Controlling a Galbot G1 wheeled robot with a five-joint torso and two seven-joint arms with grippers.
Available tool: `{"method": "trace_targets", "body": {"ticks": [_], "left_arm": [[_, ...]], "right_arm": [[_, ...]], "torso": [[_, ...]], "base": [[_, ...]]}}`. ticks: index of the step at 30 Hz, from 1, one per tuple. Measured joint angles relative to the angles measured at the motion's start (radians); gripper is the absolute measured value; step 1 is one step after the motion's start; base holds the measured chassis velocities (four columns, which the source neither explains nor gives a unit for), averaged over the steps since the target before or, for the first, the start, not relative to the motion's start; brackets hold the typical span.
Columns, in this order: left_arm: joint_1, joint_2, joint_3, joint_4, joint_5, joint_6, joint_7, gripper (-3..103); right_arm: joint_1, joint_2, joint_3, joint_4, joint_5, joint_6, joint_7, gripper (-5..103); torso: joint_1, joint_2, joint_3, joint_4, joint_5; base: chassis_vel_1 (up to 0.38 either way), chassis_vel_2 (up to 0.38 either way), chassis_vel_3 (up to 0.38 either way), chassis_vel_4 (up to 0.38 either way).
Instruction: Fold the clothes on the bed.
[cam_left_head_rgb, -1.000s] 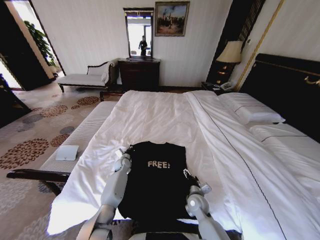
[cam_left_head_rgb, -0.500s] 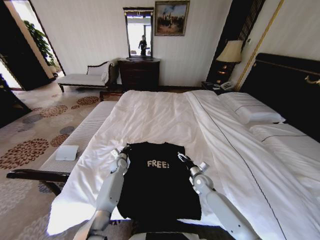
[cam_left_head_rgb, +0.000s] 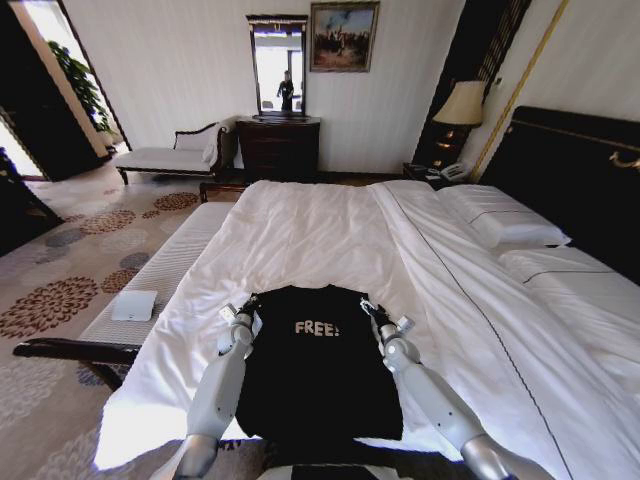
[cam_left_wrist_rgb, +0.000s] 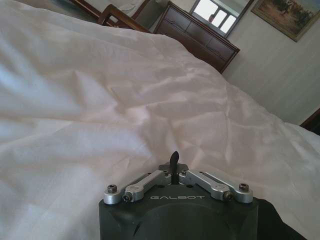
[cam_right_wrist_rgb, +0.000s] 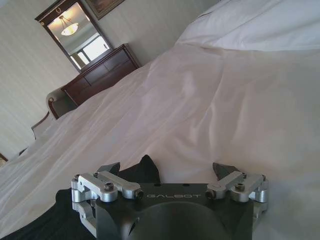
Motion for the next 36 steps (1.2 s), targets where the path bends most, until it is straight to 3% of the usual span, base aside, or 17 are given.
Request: {"method": "trace_targets", "body": {"ticks": [2,6,8,10,12,15,18,24,27,30,36], "left_arm": [[0.000,0.000,0.000,-0.001,0.001,0.000,-0.001,2],[0.000,-0.003,-0.001,-0.001,0.008,0.000,-0.003,2],[0.000,-0.003,-0.001,-0.001,0.009,0.000,-0.004,2],[0.000,-0.005,-0.002,-0.001,0.011,0.000,-0.004,2],[0.001,-0.006,-0.002,-0.001,0.012,0.000,-0.004,2],[0.005,-0.008,-0.004,-0.001,0.016,-0.001,-0.005,2],[0.008,-0.009,-0.005,-0.001,0.022,-0.001,-0.005,2],[0.013,-0.010,-0.006,-0.004,0.026,-0.002,-0.005,2],[0.013,-0.010,-0.006,-0.004,0.026,-0.002,-0.006,2],[0.012,-0.009,-0.006,-0.004,0.026,-0.003,-0.006,2],[0.019,-0.004,-0.007,-0.049,0.015,-0.003,-0.011,2]], "right_arm": [[0.007,0.003,0.000,-0.011,0.006,0.000,-0.016,103],[0.056,0.039,-0.009,-0.088,0.029,0.013,-0.105,86],[0.067,0.045,-0.012,-0.104,0.033,0.015,-0.119,86],[0.088,0.056,-0.016,-0.133,0.035,0.019,-0.137,76],[0.095,0.059,-0.017,-0.144,0.034,0.021,-0.143,70],[0.107,0.061,-0.017,-0.165,0.031,0.033,-0.148,54],[0.108,0.061,-0.016,-0.172,0.030,0.039,-0.148,48],[0.094,0.063,-0.015,-0.159,0.035,0.041,-0.159,21],[0.089,0.065,-0.015,-0.150,0.035,0.040,-0.162,16],[0.084,0.067,-0.015,-0.140,0.035,0.039,-0.162,2],[0.058,0.052,-0.001,-0.078,0.034,0.050,-0.155,1]], "torso": [[0.000,0.000,0.000,-0.0001,0.0000],[0.000,0.000,0.000,0.0003,0.0001],[0.000,0.000,0.000,0.0004,0.0000],[0.000,0.000,0.000,0.0005,0.0000],[0.000,0.000,0.000,0.0005,0.0000],[0.000,0.000,0.000,0.0003,0.0000],[0.000,0.000,0.000,0.0002,0.0000],[0.000,0.000,0.000,0.0002,0.0000],[0.000,0.000,0.000,0.0001,0.0000],[0.000,0.000,0.000,0.0003,0.0000],[0.000,0.000,0.000,0.0002,0.0000]], "base": [[0.000,0.000,0.000,0.000],[0.000,0.000,0.000,0.000],[0.000,0.000,0.000,0.000],[0.000,0.000,0.000,0.000],[0.000,0.000,0.000,0.000],[0.000,0.000,0.000,0.000],[0.000,0.000,0.000,0.000],[0.000,0.000,0.000,0.000],[0.000,0.000,0.000,0.000],[0.000,0.000,0.000,0.000],[0.000,0.000,0.000,0.000]]}}
